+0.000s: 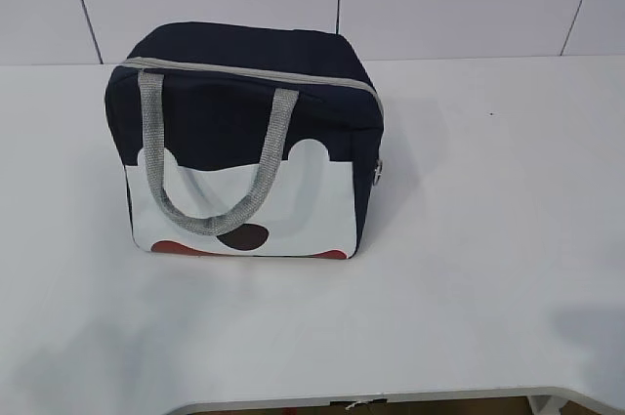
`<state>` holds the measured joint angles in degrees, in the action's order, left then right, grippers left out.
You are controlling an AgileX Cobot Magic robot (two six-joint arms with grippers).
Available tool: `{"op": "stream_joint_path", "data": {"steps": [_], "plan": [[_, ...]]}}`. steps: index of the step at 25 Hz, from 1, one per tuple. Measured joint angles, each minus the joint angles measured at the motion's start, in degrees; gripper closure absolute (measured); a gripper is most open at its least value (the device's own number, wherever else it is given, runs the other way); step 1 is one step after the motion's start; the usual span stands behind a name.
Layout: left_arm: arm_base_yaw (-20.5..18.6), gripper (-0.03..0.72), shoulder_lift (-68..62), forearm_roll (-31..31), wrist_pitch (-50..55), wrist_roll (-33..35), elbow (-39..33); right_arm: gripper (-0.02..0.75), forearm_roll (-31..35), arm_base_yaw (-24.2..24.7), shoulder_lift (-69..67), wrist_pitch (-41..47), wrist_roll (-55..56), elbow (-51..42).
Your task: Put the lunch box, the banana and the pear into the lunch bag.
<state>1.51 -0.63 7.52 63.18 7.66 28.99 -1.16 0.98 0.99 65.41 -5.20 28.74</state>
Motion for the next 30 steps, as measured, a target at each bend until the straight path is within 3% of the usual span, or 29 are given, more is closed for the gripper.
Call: {"op": "stream_joint_path", "data": {"steps": [30], "plan": [[0.0,0.329,0.0,0.0,0.0,0.0,0.0,0.211,0.0,0.0,0.0,0.0,0.0,0.0]]}}
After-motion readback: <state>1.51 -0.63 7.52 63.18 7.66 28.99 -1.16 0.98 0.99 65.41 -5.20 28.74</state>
